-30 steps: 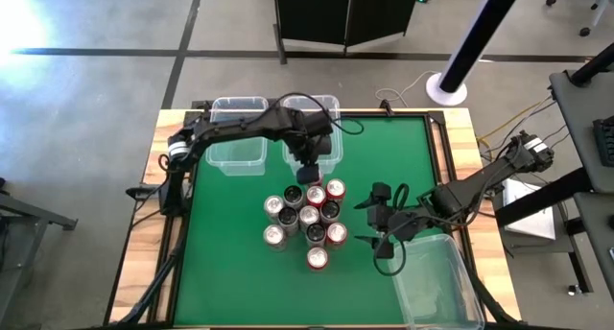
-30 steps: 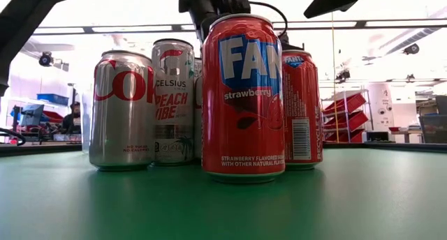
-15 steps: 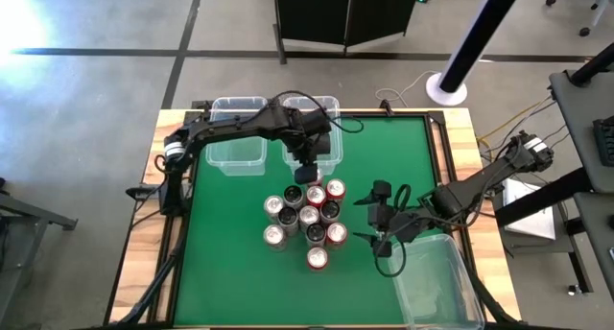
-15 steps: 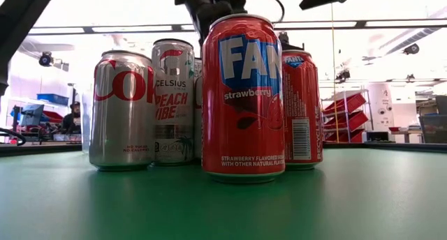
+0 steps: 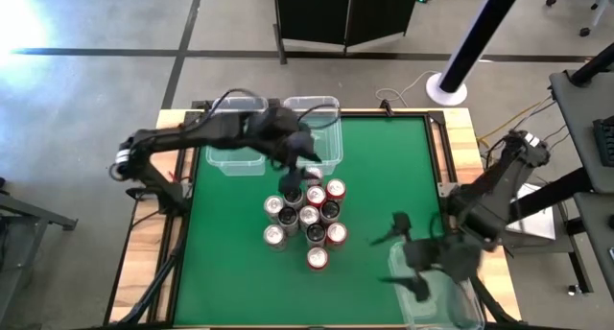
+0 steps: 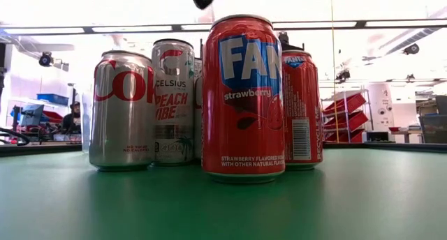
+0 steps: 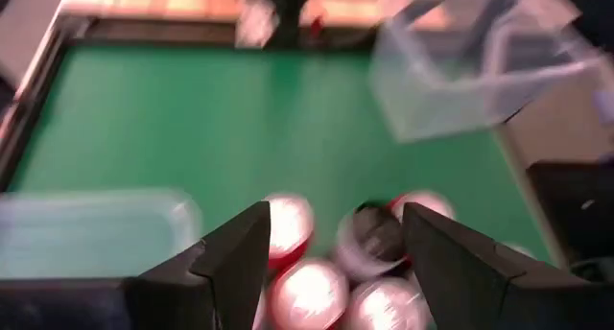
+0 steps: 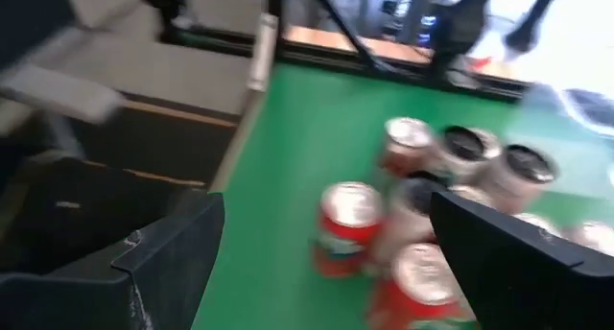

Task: Sort soda cans
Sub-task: Move the bottom transparent bin to the top right of the table

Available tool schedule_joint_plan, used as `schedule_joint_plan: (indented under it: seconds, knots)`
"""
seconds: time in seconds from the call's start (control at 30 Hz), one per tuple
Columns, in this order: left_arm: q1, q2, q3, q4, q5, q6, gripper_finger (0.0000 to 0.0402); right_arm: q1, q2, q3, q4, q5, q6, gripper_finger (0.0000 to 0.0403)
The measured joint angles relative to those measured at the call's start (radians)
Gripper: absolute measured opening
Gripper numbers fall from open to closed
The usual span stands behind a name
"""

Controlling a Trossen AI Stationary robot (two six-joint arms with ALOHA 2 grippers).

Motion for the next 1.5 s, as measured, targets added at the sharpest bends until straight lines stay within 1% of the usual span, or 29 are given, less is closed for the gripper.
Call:
schedule_joint_plan:
  seconds: [0.07,0.17,0.2,0.27,0.33,0.43,0.53,0.63,0.7,0.77,0.87,0.93,1.07,1.17,1.27,1.37,1.43,1.5]
  knots:
    - [-0.060,-0.058,-0.114,0.145,-0.036,-0.032,0.0221,0.062,0.000,0.018,-0.060,-0.025,0.120,0.0364]
    - [-0.155,-0.120,-0.268,0.341,-0.133,-0.070,0.0221,0.147,0.001,0.032,-0.169,-0.139,0.396,0.0364]
    - [-0.181,-0.137,-0.309,0.397,-0.169,-0.081,0.0221,0.179,0.002,0.032,-0.203,-0.154,0.481,0.0364]
    - [-0.229,-0.162,-0.377,0.487,-0.238,-0.104,0.0221,0.239,0.015,0.026,-0.234,-0.146,0.607,0.0364]
    - [-0.263,-0.179,-0.429,0.545,-0.291,-0.129,0.0221,0.283,0.045,0.021,-0.245,-0.142,0.686,0.0364]
    - [-0.304,-0.191,-0.493,0.627,-0.314,-0.158,0.0221,0.323,0.119,0.021,-0.245,-0.155,0.768,0.0364]
    - [-0.334,-0.191,-0.541,0.708,-0.314,-0.168,0.0221,0.337,0.215,0.040,-0.255,-0.229,0.838,0.0364]
    - [-0.344,-0.181,-0.556,0.754,-0.316,-0.167,0.0221,0.337,0.306,0.090,-0.288,-0.356,0.911,0.0364]
    - [-0.345,-0.174,-0.558,0.754,-0.318,-0.161,0.0221,0.329,0.360,0.142,-0.334,-0.434,0.943,0.0364]
    - [-0.345,-0.169,-0.558,0.755,-0.322,-0.157,0.0221,0.328,0.401,0.196,-0.381,-0.477,0.971,0.0364]
    - [-0.345,-0.168,-0.560,0.757,-0.329,-0.142,0.0221,0.328,0.441,0.273,-0.410,-0.500,1.010,0.0364]
    - [-0.345,-0.168,-0.560,0.759,-0.329,-0.131,0.0221,0.328,0.457,0.304,-0.409,-0.496,1.028,0.0364]
    - [-0.347,-0.168,-0.560,0.756,-0.334,-0.116,0.0221,0.337,0.502,0.304,-0.440,-0.489,1.112,0.0364]
    - [-0.350,-0.168,-0.571,0.754,-0.334,-0.108,0.0221,0.336,0.554,0.301,-0.512,-0.546,1.148,0.0363]
    - [-0.355,-0.173,-0.586,0.722,-0.334,-0.079,0.0221,0.319,0.587,0.301,-0.623,-0.603,1.167,0.0361]
    - [-0.356,-0.179,-0.592,0.710,-0.334,-0.061,0.0221,0.304,0.598,0.301,-0.676,-0.602,1.117,0.0338]
    - [-0.356,-0.180,-0.592,0.714,-0.334,-0.054,0.0221,0.298,0.595,0.301,-0.679,-0.581,1.076,0.0307]
    - [-0.359,-0.180,-0.592,0.716,-0.334,-0.039,0.0221,0.281,0.588,0.300,-0.684,-0.578,1.037,0.0267]
